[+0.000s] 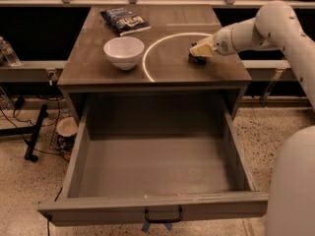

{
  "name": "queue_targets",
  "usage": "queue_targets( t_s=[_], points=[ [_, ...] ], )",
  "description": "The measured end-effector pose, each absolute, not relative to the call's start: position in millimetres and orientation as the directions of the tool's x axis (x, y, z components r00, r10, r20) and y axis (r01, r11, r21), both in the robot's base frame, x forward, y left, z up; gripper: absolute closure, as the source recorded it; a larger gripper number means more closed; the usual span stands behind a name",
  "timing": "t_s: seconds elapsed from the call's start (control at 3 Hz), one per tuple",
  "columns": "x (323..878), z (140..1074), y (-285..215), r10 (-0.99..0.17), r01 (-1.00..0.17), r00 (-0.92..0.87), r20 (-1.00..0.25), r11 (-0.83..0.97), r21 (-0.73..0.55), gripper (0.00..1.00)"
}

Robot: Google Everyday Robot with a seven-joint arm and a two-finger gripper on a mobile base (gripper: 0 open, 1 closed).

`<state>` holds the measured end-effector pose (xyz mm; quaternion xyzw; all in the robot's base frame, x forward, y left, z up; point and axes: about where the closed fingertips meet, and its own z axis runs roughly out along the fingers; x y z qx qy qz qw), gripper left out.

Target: Place rxbar blueberry into top drawer

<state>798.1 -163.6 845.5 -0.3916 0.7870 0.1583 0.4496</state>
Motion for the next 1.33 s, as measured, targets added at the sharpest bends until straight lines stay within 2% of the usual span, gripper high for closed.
queue_targets(
  t_s=[0.33, 1.33],
  points=[
    [801, 849, -160, -0.453, -0.76, -0.307, -0.837, 0.646, -0.07, 0.0],
    [794, 841, -157, -0.494, -0.791, -0.322, -0.807, 0.609, -0.057, 0.0]
  ],
)
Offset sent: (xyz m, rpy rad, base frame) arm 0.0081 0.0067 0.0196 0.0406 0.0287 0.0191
